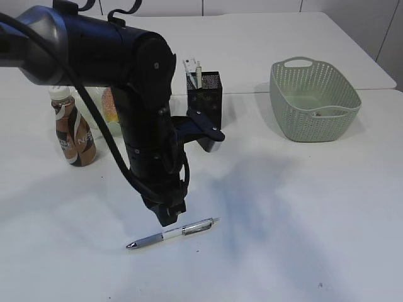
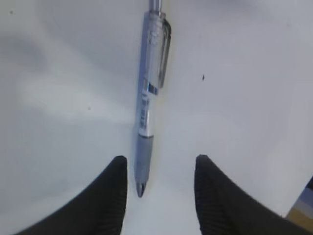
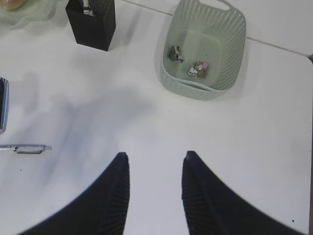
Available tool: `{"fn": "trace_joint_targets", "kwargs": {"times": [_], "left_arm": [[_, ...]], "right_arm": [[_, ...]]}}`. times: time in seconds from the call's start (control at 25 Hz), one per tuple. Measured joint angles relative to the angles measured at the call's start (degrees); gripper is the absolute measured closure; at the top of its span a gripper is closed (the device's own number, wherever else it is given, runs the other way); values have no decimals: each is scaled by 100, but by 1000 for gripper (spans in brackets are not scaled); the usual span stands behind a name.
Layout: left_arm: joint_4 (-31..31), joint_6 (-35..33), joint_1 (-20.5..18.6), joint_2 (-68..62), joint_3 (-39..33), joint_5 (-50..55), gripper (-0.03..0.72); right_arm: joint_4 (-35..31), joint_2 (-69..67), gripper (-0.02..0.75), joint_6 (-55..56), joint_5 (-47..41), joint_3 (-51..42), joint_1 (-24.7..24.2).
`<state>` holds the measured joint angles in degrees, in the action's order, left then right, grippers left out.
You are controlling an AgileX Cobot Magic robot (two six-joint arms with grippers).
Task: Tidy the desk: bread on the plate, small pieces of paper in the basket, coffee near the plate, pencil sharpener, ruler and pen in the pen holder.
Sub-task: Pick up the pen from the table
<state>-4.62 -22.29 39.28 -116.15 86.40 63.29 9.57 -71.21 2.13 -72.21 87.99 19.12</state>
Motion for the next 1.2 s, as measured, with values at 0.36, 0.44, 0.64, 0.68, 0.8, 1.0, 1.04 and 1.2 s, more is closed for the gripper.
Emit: {"fn": "trace_joint_targets", "kwargs": {"times": [0.36,0.44,0.64,0.68,0.8,1.0,1.04,1.2], "left_arm": [[-105,0,0,-276,-2,-585,372],[-105,0,0,-359,-2,-585,372],[-116,0,46,-551,-2,-585,372],[-116,0,56,-595,-2,-585,372],[-126,0,53,-719,-2,-585,372],[-126,0,53,-786,-2,-599,372],[-126,0,53,-786,-2,-622,372],[-126,0,53,-786,-2,-757,372]], "right_arm": [[336,306,438,13,-4,-737,0],[362,319,438,23,-4,-737,0],[424,332,438,23,-4,-745,0],[431,332,438,23,-4,-745,0],[518,332,438,23,-4,-745,0],[600,336,438,23,-4,-745,0],[613,345,438,23,-4,-745,0],[627,345,438,23,-4,-745,0]]}}
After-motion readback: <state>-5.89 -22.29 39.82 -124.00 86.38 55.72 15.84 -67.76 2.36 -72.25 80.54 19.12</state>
